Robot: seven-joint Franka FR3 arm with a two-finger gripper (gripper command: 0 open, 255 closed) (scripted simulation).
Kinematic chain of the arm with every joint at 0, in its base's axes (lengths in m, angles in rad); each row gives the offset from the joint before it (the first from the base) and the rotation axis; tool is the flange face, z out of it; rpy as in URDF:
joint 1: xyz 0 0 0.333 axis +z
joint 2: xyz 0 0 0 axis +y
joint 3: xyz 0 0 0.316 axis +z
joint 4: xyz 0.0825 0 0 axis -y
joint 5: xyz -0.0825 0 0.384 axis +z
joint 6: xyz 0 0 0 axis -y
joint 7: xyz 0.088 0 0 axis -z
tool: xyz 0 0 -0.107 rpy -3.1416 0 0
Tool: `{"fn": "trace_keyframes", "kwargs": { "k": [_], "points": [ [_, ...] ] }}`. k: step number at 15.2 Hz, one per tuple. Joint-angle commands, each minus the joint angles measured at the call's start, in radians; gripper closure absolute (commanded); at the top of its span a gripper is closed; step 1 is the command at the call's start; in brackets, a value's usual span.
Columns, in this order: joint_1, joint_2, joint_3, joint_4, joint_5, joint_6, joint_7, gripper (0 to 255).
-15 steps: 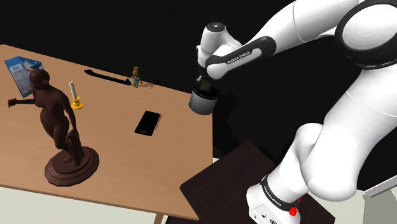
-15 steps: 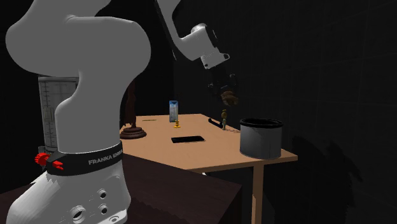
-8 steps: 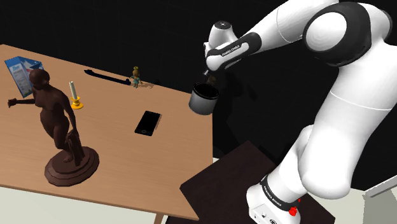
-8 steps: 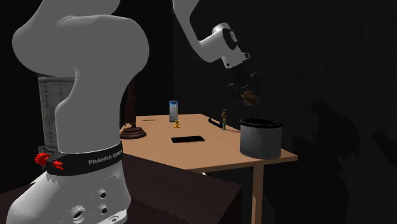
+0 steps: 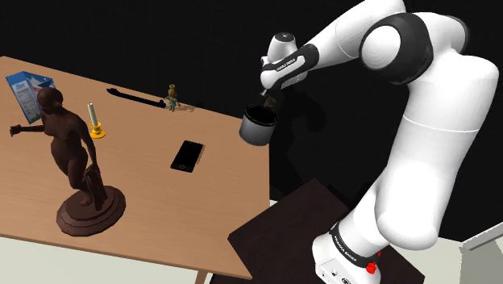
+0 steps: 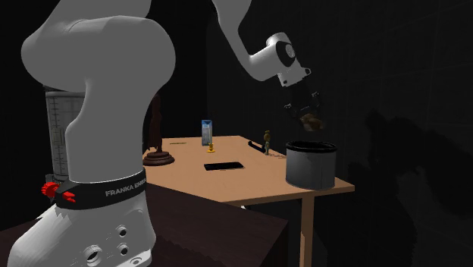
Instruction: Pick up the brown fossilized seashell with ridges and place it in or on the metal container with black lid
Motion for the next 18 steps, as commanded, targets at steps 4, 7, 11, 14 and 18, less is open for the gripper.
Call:
{"fn": "trace_keyframes", "kwargs": {
  "k": [4, 7, 11, 14, 18],
  "points": [
    [-0.012, 0.051, 0.011, -0.01, 0.014, 0.057, 0.006, 255],
    [-0.019, 0.08, 0.017, -0.015, 0.022, 0.09, 0.01, 255],
    [-0.024, 0.1, 0.022, -0.018, 0.027, 0.111, 0.012, 255],
    [-0.024, 0.1, 0.022, -0.018, 0.027, 0.111, 0.012, 255],
    [-0.023, 0.101, 0.022, -0.018, 0.027, 0.112, 0.014, 0]
  ]
}}
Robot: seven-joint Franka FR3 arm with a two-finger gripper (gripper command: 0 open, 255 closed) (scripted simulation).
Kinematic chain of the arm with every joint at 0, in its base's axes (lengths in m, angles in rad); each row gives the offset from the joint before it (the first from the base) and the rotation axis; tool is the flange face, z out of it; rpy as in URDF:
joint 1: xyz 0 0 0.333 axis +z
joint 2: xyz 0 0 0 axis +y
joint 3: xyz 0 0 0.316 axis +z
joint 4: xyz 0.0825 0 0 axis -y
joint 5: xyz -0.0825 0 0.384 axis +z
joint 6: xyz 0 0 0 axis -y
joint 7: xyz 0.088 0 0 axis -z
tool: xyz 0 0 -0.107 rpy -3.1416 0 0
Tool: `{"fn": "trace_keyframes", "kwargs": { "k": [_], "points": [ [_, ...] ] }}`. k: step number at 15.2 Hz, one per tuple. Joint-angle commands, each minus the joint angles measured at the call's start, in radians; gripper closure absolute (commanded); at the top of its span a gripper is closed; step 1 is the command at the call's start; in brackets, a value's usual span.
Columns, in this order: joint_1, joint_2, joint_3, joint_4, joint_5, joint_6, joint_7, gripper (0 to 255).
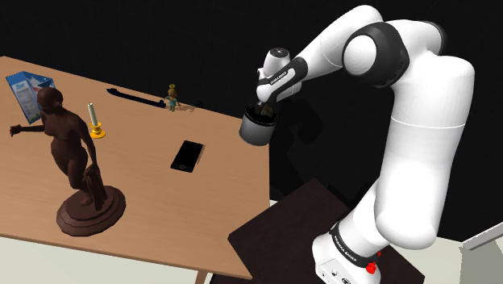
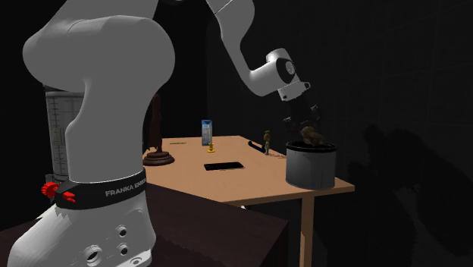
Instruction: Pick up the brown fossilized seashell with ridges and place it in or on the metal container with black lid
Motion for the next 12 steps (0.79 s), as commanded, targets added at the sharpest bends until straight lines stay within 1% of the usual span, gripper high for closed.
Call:
{"fn": "trace_keyframes", "kwargs": {
  "k": [1, 5, 9, 12],
  "points": [
    [0.002, 0.0, 0.0, -0.003, -0.001, 0.0, 0.001, 0],
    [-0.001, 0.001, 0.001, 0.0, 0.001, -0.001, -0.002, 0],
    [0.072, -0.122, -0.045, -0.042, -0.062, -0.086, 0.04, 0],
    [0.071, -0.123, -0.044, -0.042, -0.063, -0.086, 0.04, 0]
  ]
}}
